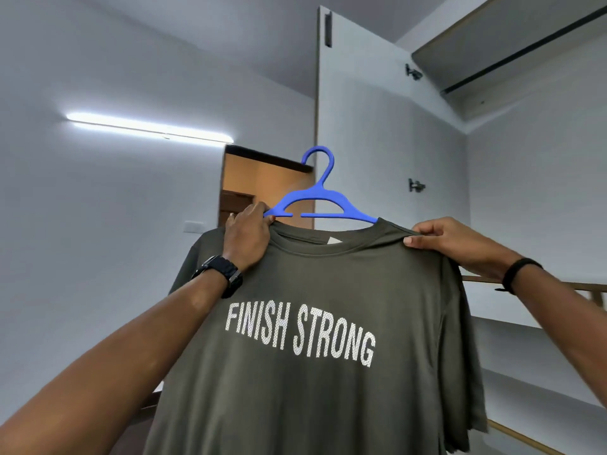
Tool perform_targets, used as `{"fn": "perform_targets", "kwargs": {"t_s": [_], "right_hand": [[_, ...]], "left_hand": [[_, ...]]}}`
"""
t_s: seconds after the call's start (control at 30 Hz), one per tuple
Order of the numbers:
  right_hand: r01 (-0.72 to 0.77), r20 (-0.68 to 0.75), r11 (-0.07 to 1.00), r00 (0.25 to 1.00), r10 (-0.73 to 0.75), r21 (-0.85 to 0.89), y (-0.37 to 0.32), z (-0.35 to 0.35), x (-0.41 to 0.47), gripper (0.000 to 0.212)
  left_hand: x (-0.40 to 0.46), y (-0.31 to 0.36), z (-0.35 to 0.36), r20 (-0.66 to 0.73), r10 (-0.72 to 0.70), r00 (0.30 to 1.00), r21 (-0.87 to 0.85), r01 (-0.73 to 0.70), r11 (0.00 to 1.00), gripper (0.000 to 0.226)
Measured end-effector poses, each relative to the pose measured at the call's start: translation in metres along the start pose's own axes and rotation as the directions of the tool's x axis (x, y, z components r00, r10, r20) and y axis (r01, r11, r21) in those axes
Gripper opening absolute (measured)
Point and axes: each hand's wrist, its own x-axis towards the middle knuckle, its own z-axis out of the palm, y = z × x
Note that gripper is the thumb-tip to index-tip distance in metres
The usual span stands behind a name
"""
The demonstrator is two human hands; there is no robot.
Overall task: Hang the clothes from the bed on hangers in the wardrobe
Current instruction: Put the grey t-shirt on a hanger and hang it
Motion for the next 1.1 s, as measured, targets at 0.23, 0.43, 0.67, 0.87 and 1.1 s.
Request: {"fn": "perform_targets", "kwargs": {"t_s": [0.23, 0.43, 0.67, 0.87, 1.1], "right_hand": [[-0.013, -0.311, 0.993, 0.950, -0.023, -0.113, 0.112, -0.075, 0.005, 0.028], [-0.126, -0.418, 0.950, 0.909, -0.005, -0.287, 0.203, -0.164, 0.020, 0.026], [-0.254, -0.544, 0.912, 0.838, 0.040, -0.323, 0.204, -0.277, 0.064, 0.017], [-0.335, -0.621, 0.856, 0.783, 0.021, -0.394, 0.111, -0.412, 0.130, 0.019], [-0.454, -0.703, 0.692, 0.703, -0.108, -0.561, -0.015, -0.541, 0.213, 0.024]], "left_hand": [[0.014, 0.089, 0.197, 0.005, -0.086, 0.996, -0.064, 0.086, 0.994, 0.033], [0.021, 0.165, 0.349, 0.126, -0.032, 0.992, -0.305, 0.069, 0.950, 0.050], [0.070, 0.272, 0.421, 0.449, 0.241, 0.861, -0.440, -0.021, 0.898, 0.063], [0.225, 0.384, 0.389, 0.461, 0.311, 0.831, -0.571, 0.010, 0.821, 0.066], [0.400, 0.492, 0.328, 0.458, 0.518, 0.722, -0.674, -0.099, 0.732, 0.065]]}}
